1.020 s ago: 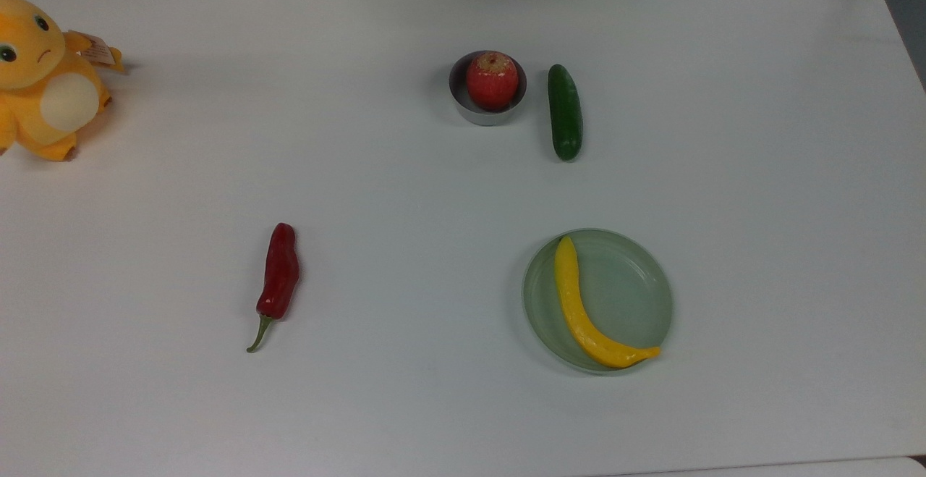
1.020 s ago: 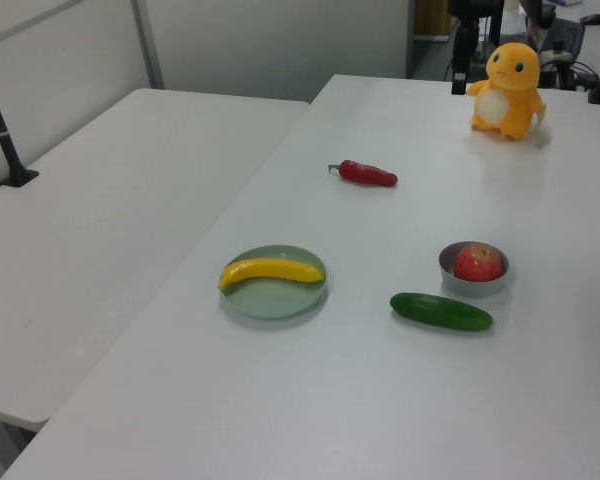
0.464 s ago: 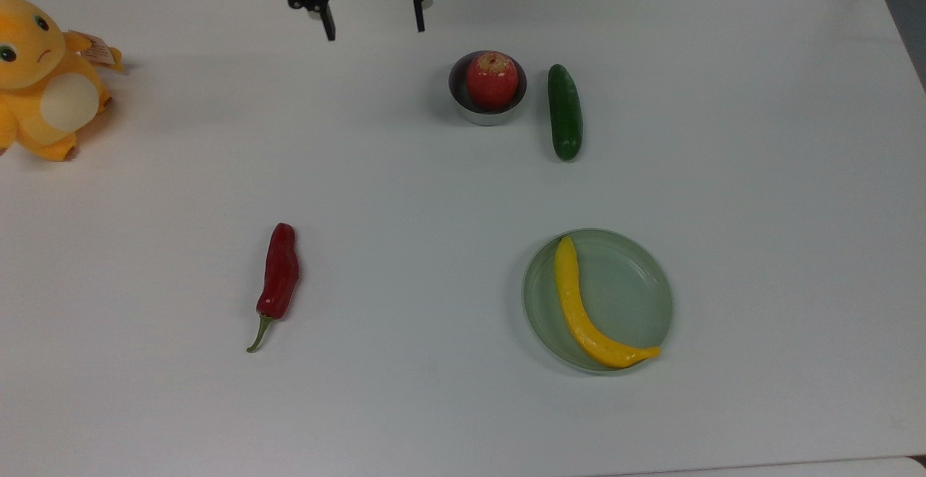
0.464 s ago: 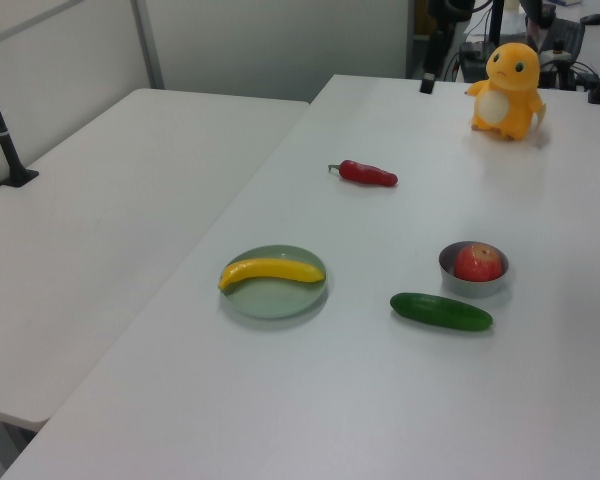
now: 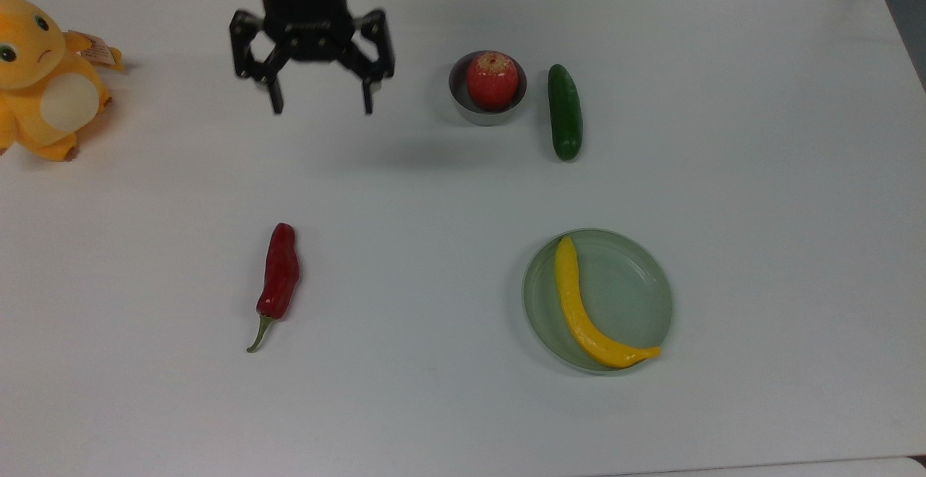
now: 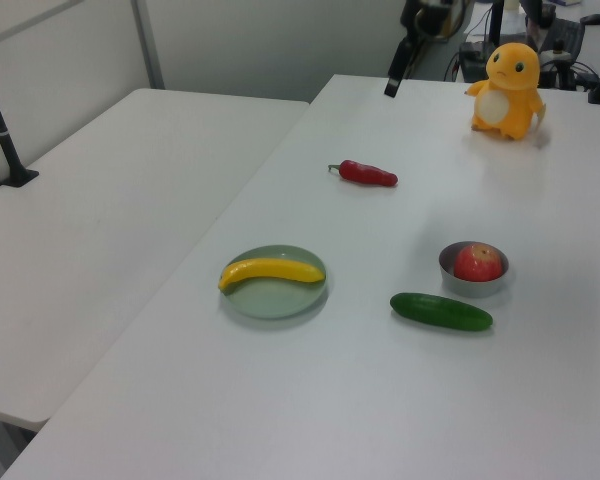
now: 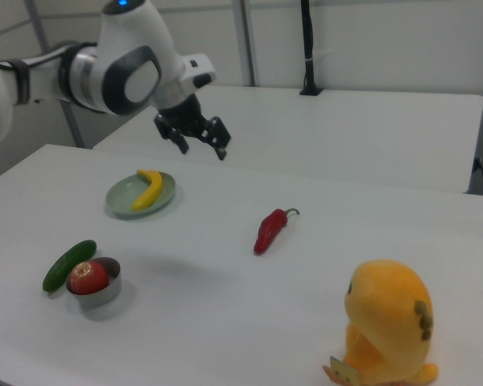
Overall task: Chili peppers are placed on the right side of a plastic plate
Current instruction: 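Move the gripper over the red chili pepper and lower it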
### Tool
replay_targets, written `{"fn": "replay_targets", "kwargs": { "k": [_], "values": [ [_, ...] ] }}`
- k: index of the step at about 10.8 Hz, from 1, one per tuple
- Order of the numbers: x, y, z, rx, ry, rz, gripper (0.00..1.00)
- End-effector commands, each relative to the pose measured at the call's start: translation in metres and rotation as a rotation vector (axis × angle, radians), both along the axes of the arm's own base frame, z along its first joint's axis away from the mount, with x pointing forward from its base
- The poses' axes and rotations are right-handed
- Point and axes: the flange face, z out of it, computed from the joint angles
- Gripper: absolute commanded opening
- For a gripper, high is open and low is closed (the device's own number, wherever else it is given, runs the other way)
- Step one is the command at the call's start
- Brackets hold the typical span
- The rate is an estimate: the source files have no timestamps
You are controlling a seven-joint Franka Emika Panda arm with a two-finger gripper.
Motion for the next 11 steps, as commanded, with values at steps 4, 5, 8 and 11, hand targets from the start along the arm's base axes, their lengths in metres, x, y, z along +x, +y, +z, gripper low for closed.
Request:
{"fn": "replay_targets", "kwargs": {
  "k": [4,5,8,11],
  "values": [
    [0.066,-0.049,-0.113,-0.099,-0.061,0.003,1.00],
    [0.071,-0.052,-0.134,-0.109,-0.065,0.008,1.00],
    [0.083,-0.061,-0.171,-0.119,-0.077,-0.003,1.00],
    [0.090,-0.066,-0.205,-0.123,-0.072,-0.011,1.00]
  ]
}}
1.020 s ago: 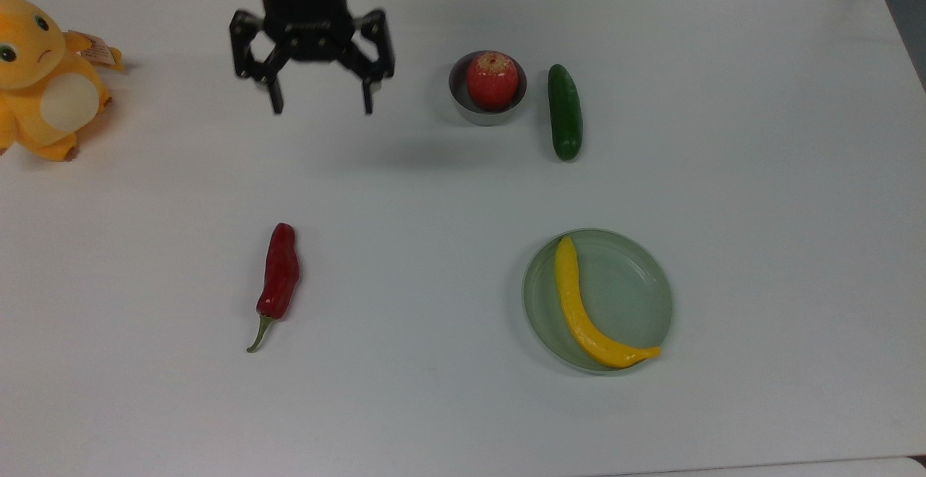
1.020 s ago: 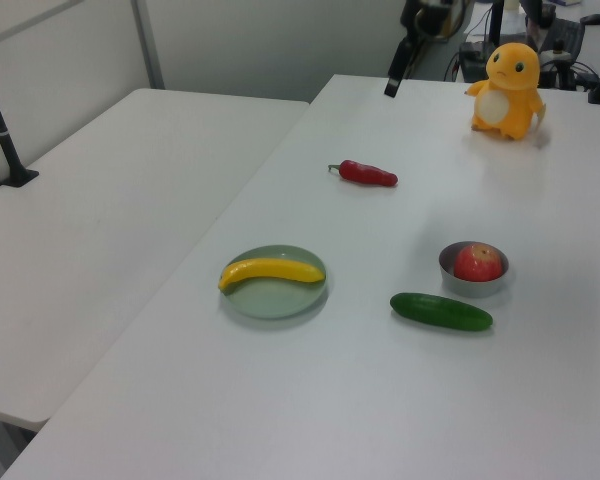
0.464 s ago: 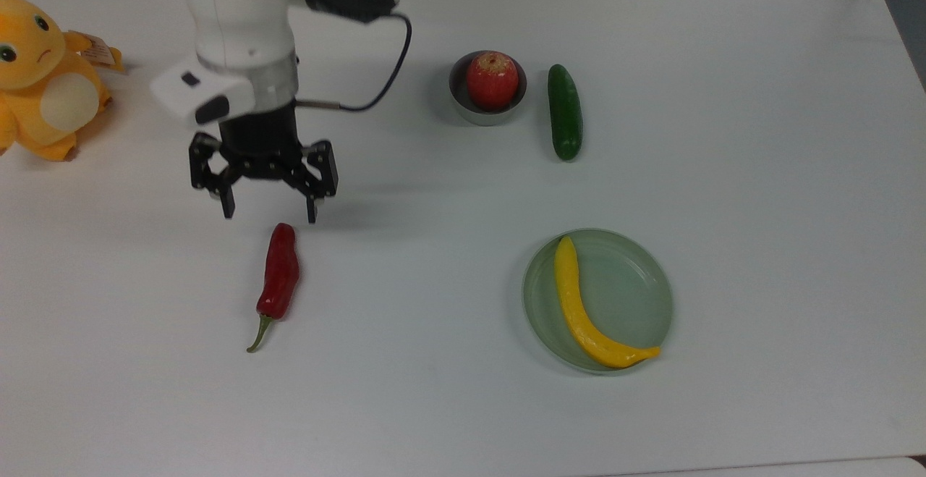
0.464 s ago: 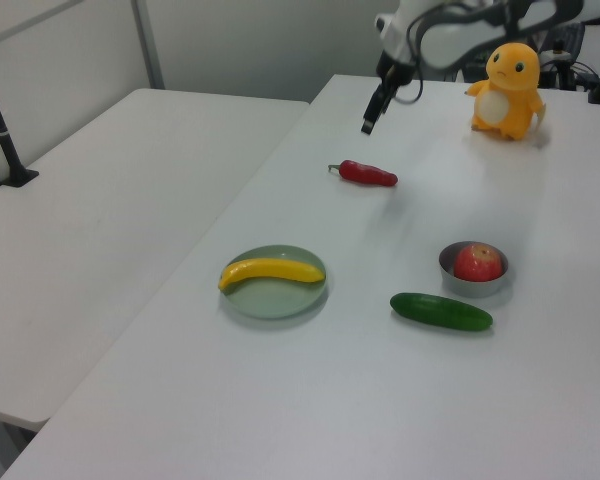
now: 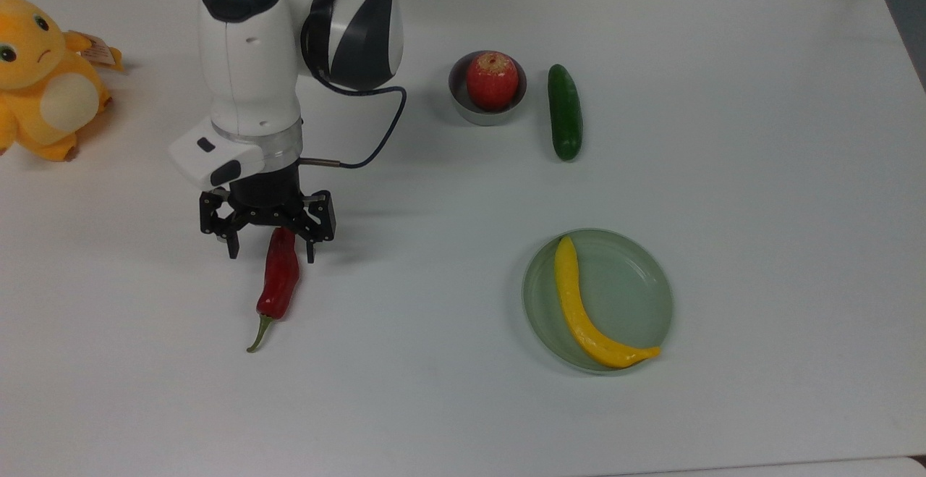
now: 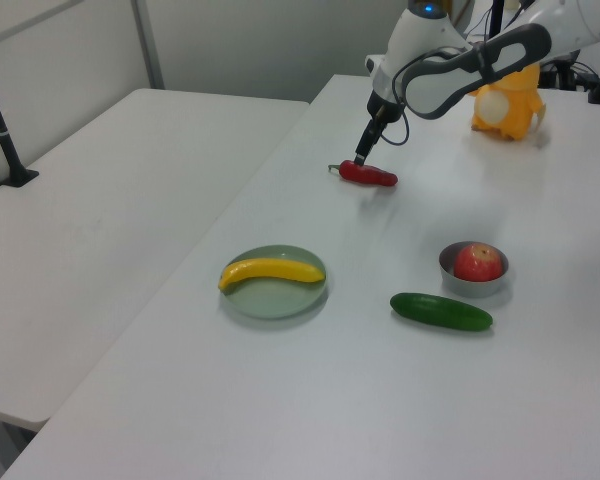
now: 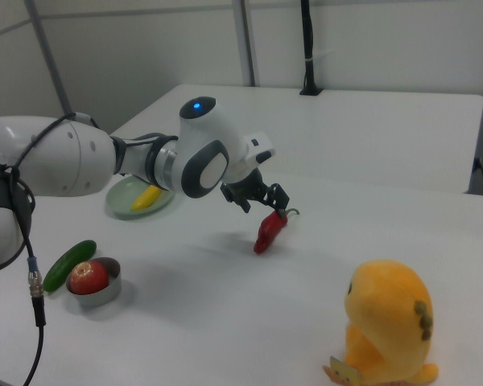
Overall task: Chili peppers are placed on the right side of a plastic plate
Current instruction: 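Move the gripper over the red chili pepper and lower it, then close the gripper on the red chili pepper's body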
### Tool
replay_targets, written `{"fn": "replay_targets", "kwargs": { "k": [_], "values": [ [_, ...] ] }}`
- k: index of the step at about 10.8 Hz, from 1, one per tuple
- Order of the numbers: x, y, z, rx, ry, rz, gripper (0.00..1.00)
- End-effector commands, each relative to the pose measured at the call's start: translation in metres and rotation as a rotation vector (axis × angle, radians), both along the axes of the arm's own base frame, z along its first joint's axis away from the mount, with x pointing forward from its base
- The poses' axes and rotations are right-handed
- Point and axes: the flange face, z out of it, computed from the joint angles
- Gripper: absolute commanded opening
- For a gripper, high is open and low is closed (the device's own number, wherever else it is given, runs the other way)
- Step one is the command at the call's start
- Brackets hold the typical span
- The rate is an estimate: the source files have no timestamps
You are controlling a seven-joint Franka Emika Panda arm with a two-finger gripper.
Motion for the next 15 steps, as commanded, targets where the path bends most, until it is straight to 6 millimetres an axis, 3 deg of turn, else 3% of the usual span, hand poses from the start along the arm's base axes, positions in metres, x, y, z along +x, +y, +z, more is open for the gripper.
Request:
{"fn": "replay_targets", "kwargs": {
  "k": [1,4,5,11,13,15],
  "values": [
    [0.012,-0.005,-0.024,-0.025,-0.039,0.013,1.00],
    [0.012,-0.005,-0.037,-0.025,-0.026,0.013,1.00],
    [0.012,-0.005,-0.039,-0.025,-0.024,0.013,0.92],
    [0.013,-0.003,-0.043,-0.025,-0.028,0.020,0.04],
    [0.013,0.000,-0.042,-0.023,-0.030,0.025,0.00],
    [0.013,-0.002,-0.018,-0.022,-0.059,0.022,0.00]
  ]
}}
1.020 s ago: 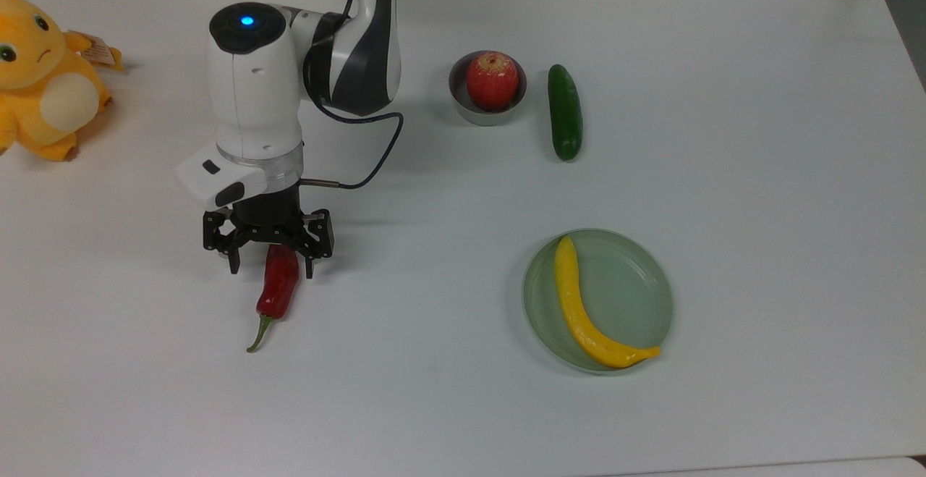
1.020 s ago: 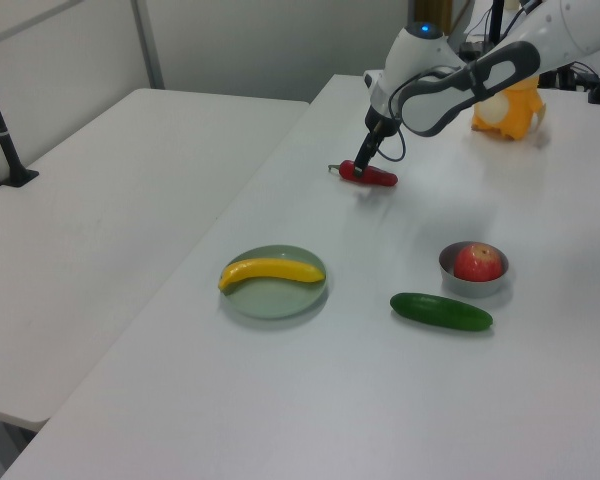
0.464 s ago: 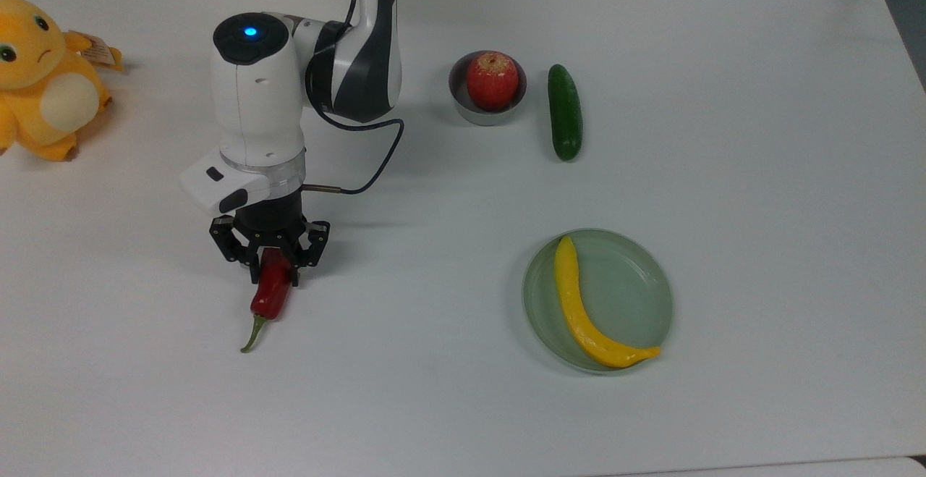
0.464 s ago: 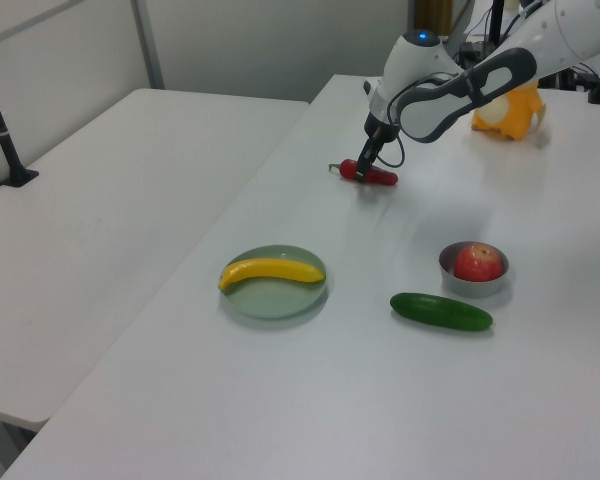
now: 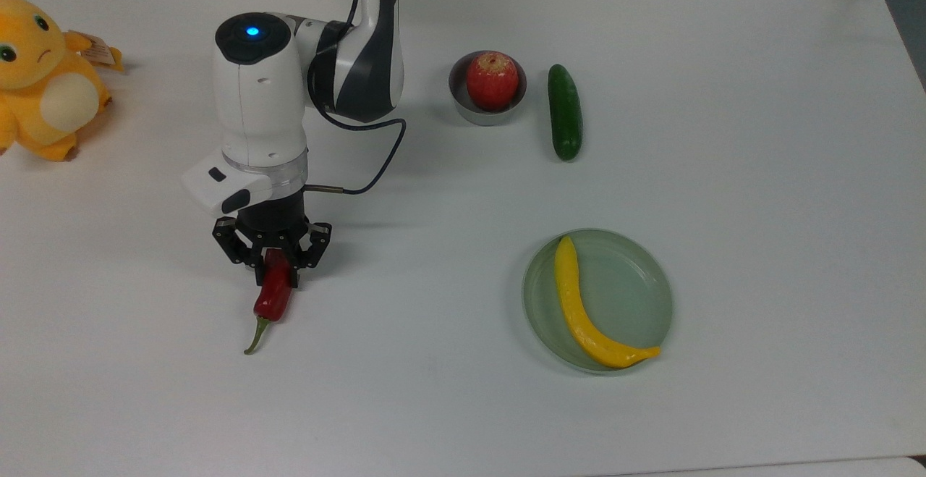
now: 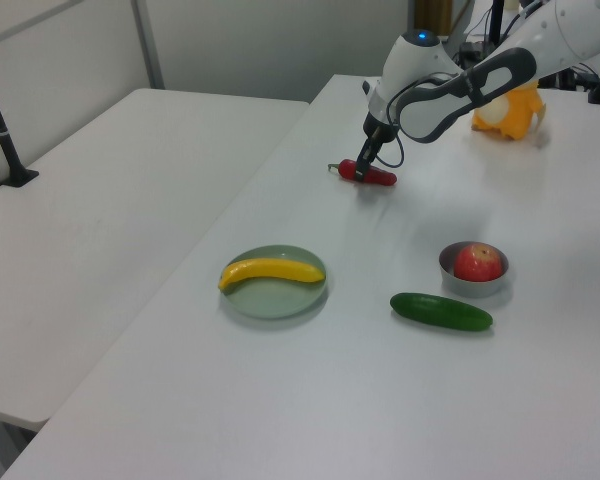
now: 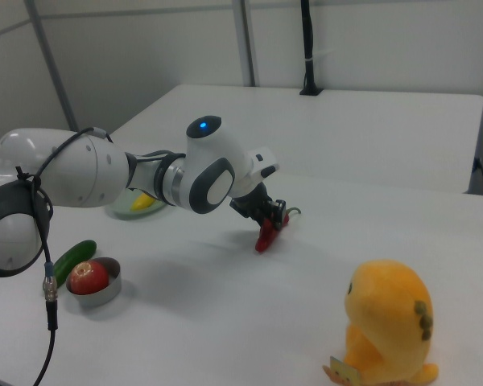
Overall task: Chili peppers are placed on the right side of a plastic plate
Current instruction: 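Lift the chili pepper and carry it beside the green plate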
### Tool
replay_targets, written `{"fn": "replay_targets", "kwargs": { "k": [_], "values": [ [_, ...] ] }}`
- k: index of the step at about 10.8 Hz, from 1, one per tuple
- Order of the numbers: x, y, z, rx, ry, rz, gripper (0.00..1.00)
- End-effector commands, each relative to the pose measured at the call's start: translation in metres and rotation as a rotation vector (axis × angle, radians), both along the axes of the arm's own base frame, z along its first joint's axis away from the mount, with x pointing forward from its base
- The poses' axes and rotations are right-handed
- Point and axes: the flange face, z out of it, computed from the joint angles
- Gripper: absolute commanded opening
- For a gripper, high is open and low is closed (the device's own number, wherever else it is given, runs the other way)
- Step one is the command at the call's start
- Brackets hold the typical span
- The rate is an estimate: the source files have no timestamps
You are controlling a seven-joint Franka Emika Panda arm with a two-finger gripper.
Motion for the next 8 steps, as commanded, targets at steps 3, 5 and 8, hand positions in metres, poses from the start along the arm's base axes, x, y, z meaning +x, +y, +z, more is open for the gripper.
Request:
{"fn": "replay_targets", "kwargs": {
  "k": [3,5,8],
  "values": [
    [-0.001,0.011,0.091,0.014,-0.116,0.017,0.00],
    [-0.007,0.039,0.128,0.058,-0.127,0.035,0.00],
    [-0.012,0.107,0.149,0.130,-0.121,0.079,0.00]
  ]
}}
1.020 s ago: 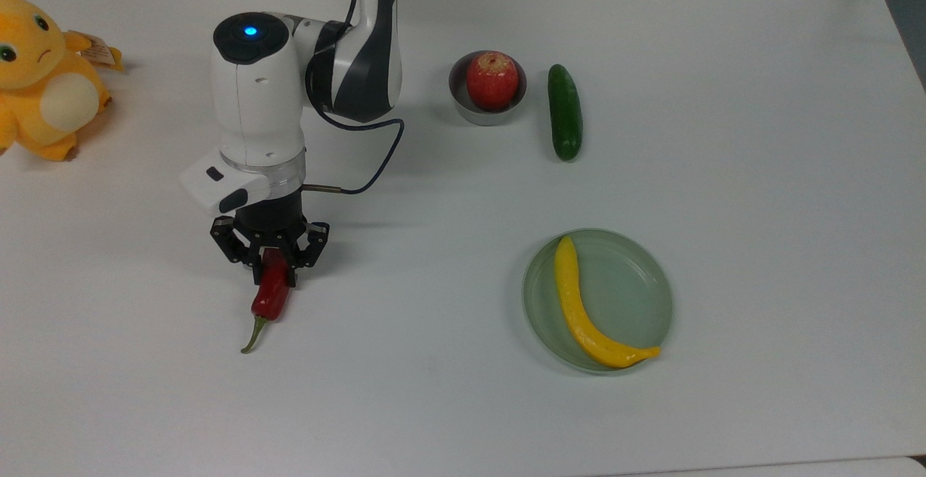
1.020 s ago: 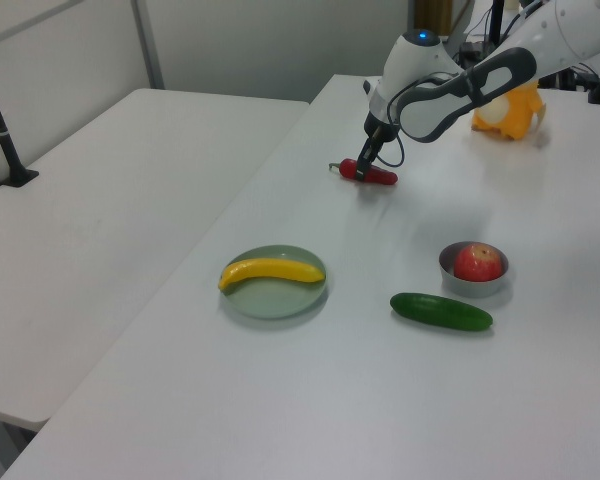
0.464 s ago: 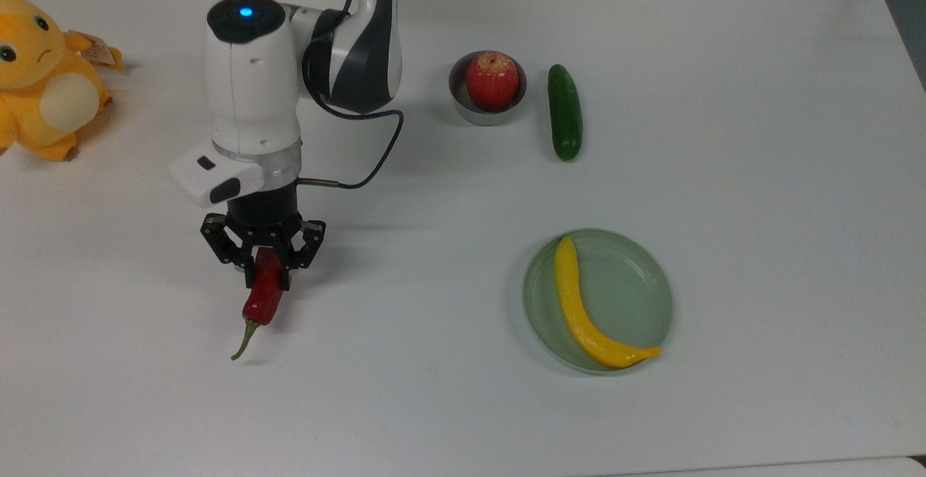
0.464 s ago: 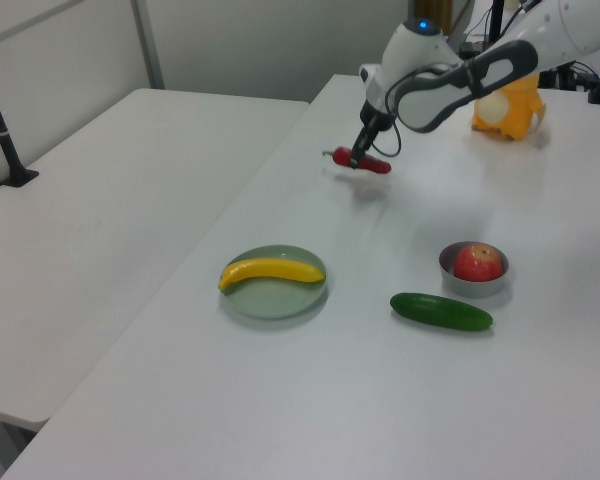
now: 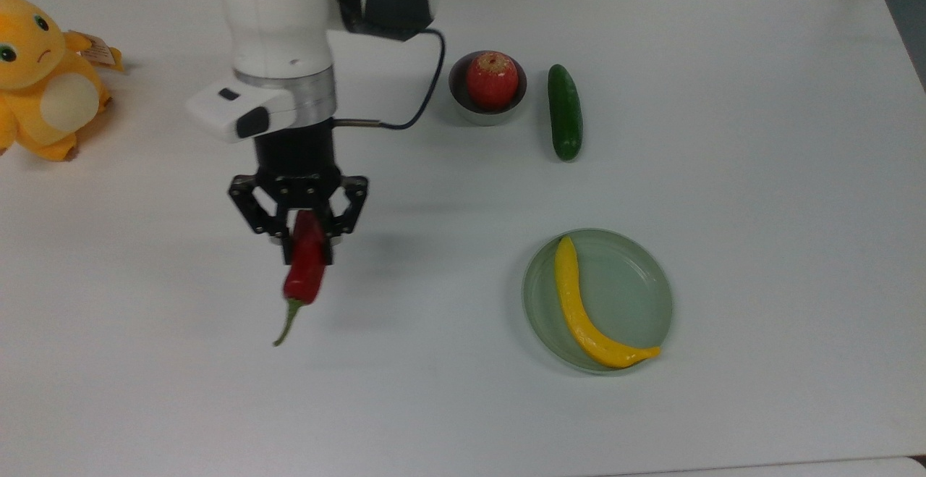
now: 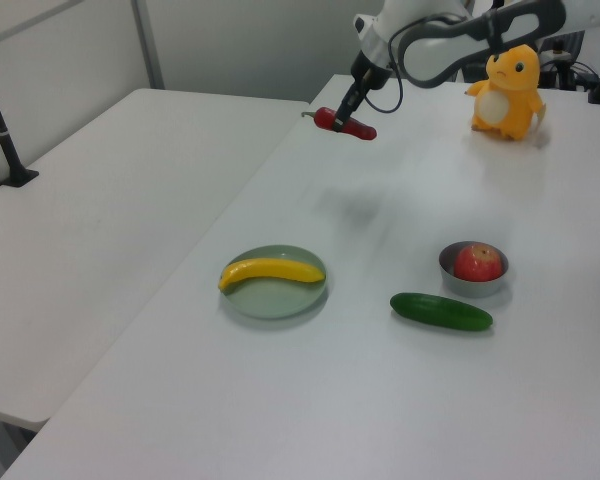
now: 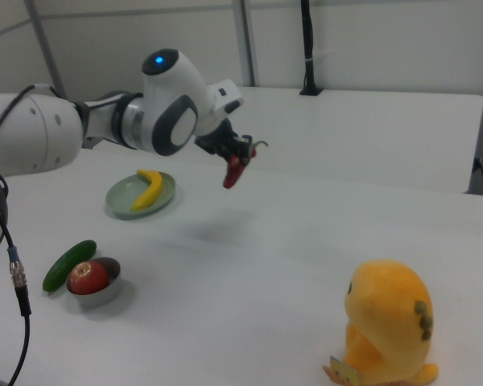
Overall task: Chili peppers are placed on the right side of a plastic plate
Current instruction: 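Lift the chili pepper and carry it beside the green plate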
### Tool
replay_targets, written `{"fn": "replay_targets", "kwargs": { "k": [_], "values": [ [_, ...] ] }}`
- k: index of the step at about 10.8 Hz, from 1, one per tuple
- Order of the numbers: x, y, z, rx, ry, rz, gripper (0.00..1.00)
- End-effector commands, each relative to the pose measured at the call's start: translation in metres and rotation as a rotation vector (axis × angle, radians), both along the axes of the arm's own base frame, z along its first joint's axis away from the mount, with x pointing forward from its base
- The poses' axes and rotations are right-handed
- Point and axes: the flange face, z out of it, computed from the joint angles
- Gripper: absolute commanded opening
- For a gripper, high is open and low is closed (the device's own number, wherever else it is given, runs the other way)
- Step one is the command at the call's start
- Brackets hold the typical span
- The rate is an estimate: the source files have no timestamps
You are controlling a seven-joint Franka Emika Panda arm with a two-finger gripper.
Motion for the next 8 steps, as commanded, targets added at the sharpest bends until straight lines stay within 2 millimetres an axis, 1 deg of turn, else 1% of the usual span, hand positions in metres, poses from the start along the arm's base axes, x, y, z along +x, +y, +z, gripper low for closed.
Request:
{"fn": "replay_targets", "kwargs": {
  "k": [1,2,3,4,5,6,7,8],
  "values": [
    [-0.012,0.067,0.008,0.065,0.029,0.040,0.00],
    [-0.013,0.090,0.006,0.076,0.033,0.066,0.00],
    [-0.015,0.106,0.000,0.082,0.042,0.088,0.00],
    [-0.016,0.125,-0.009,0.093,0.055,0.103,0.00],
    [-0.016,0.134,-0.021,0.107,0.070,0.094,0.00],
    [-0.014,0.138,-0.035,0.119,0.085,0.076,0.00],
    [-0.014,0.151,-0.047,0.119,0.093,0.091,0.00],
    [-0.013,0.157,-0.056,0.120,0.087,0.097,0.00]
  ]
}}
